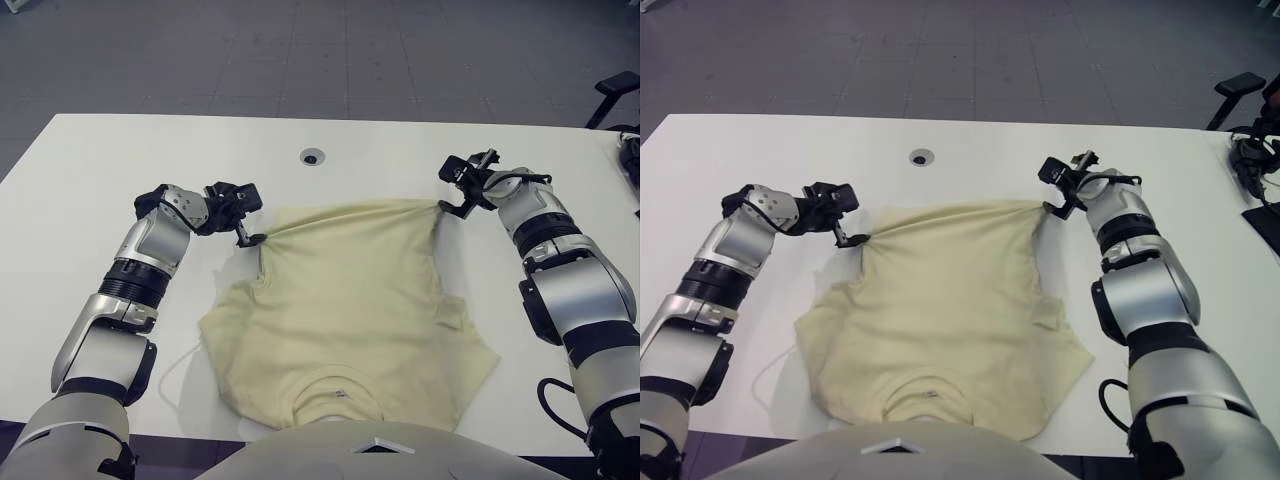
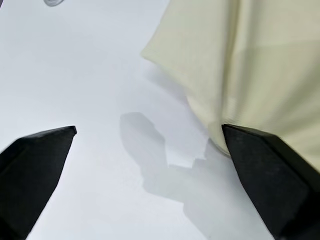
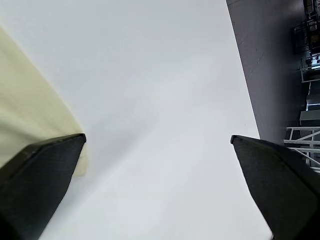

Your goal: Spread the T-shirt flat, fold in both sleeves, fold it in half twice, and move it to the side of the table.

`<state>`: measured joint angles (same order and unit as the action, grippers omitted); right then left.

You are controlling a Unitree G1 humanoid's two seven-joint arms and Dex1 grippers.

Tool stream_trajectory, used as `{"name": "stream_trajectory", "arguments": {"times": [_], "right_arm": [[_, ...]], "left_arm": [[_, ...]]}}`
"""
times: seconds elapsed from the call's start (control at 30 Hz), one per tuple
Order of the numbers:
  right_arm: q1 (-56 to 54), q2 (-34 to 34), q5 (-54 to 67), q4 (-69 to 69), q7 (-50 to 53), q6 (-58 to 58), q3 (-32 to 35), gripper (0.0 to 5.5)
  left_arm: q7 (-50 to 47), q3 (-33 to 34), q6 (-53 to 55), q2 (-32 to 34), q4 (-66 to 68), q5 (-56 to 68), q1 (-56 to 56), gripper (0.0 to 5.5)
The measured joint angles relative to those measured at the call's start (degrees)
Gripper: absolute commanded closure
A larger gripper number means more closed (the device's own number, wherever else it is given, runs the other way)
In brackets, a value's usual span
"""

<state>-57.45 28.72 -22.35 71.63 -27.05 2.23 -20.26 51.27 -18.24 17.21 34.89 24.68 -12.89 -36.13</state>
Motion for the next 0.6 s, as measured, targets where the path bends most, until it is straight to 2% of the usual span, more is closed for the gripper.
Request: {"name": "stream_trajectory", "arguments": {"times": [0.2, 0.33, 0.43, 0.6], "right_arm": [[0.25, -1.13, 6.33, -5.73, -3.05, -0.41, 6.36, 0.10], [1.62, -0.73, 9.00, -16.37, -7.07, 2.39, 8.52, 0.10], [7.41, -0.09, 10.23, -28.65, -10.77, 7.16, 8.47, 0.10], [21.85, 0.48, 10.55, -53.08, -15.94, 16.97, 6.05, 0.10]], "left_arm": [[1.59, 4.93, 5.02, -3.07, -5.08, 7.90, 0.29, 0.12], [-0.30, 8.48, 7.19, -4.41, -6.09, 10.87, -1.70, 0.12], [-6.54, 8.96, 4.50, -5.58, 0.46, 9.57, -5.98, 0.12], [-12.00, 8.29, -0.45, -13.39, 16.57, 8.39, -12.57, 0.12]]}}
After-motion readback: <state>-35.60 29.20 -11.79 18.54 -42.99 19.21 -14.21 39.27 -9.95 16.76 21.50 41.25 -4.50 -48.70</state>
